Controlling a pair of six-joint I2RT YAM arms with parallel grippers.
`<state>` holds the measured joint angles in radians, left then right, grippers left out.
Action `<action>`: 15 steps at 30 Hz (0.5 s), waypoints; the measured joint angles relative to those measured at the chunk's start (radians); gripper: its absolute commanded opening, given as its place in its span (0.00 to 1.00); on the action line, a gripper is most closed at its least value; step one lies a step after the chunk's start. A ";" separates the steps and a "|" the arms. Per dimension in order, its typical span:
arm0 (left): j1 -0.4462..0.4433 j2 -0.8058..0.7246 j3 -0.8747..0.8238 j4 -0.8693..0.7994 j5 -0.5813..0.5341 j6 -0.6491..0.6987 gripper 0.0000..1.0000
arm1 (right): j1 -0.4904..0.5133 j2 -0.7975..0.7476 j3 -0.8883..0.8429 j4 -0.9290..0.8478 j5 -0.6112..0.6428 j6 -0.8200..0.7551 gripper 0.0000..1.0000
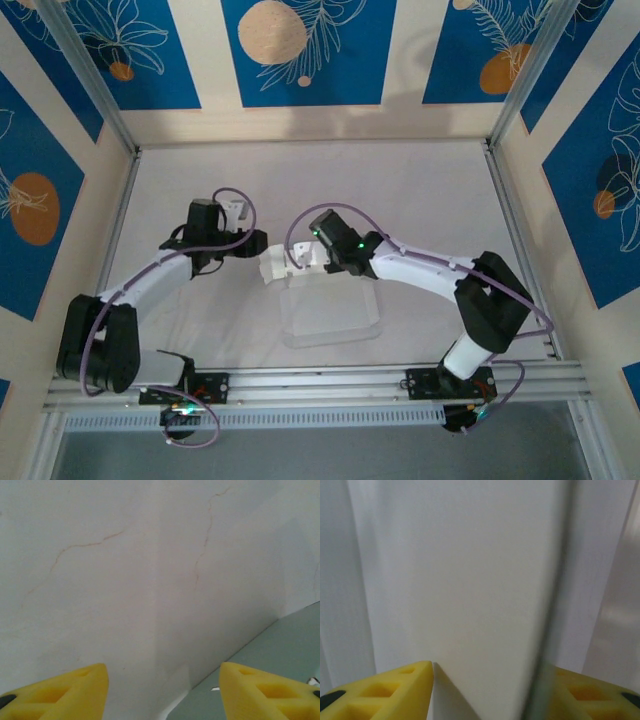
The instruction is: Fold the paper box
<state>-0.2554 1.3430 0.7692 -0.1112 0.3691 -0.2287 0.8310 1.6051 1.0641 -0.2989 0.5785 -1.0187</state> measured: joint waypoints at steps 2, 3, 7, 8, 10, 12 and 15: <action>-0.002 -0.019 0.005 -0.019 -0.048 0.060 0.60 | -0.015 -0.021 -0.013 0.003 -0.003 -0.011 0.55; -0.002 -0.030 0.011 -0.034 -0.077 0.096 0.61 | -0.021 -0.032 -0.021 0.007 -0.006 -0.019 0.55; -0.002 -0.052 0.053 -0.095 -0.172 0.238 0.64 | -0.036 -0.047 -0.045 0.016 -0.030 -0.031 0.55; -0.002 -0.054 0.058 -0.101 -0.184 0.265 0.65 | -0.039 -0.047 -0.047 0.016 -0.036 -0.032 0.55; -0.002 -0.063 0.058 -0.122 -0.196 0.325 0.65 | -0.040 -0.047 -0.047 0.016 -0.050 -0.032 0.55; -0.003 -0.070 0.057 -0.145 -0.196 0.371 0.65 | -0.040 -0.047 -0.047 0.018 -0.063 -0.032 0.55; -0.009 -0.084 0.047 -0.171 -0.195 0.428 0.64 | -0.040 -0.047 -0.047 0.019 -0.084 -0.024 0.55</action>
<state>-0.2642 1.2587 0.8162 -0.2817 0.1741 0.1993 0.7914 1.5578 1.0168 -0.2794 0.4942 -1.0424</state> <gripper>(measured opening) 0.646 0.550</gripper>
